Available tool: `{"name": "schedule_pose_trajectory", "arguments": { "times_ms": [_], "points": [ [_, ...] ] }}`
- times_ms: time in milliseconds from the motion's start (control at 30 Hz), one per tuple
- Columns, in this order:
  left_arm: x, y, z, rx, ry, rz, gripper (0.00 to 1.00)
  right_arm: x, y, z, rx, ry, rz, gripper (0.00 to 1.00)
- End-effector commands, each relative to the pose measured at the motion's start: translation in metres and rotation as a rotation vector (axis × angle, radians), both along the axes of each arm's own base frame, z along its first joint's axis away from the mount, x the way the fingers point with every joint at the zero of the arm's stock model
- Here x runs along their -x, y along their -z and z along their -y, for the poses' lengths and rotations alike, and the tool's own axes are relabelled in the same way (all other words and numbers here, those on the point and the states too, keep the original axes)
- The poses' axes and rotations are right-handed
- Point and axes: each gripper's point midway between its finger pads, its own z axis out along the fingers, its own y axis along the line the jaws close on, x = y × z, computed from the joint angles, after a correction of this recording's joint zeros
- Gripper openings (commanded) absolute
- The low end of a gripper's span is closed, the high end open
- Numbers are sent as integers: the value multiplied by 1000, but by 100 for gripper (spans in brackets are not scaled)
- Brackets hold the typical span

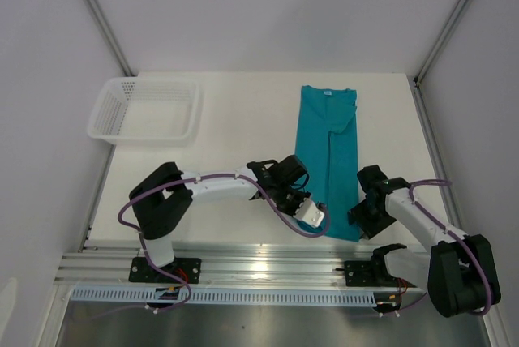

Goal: Roll the t-shirts
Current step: Roll the tshirt

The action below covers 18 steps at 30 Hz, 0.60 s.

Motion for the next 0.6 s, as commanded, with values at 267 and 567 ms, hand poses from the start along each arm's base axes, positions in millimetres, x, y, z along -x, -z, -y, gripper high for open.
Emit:
{"name": "schedule_pose_trajectory", "arguments": {
  "times_ms": [267, 567],
  "points": [
    [-4, -17, 2, 43, -21, -17, 1, 1, 13, 1, 40, 102, 34, 45],
    [-6, -16, -2, 27, -44, -31, 0, -6, 8, 1, 21, 55, 50, 22]
  ]
}}
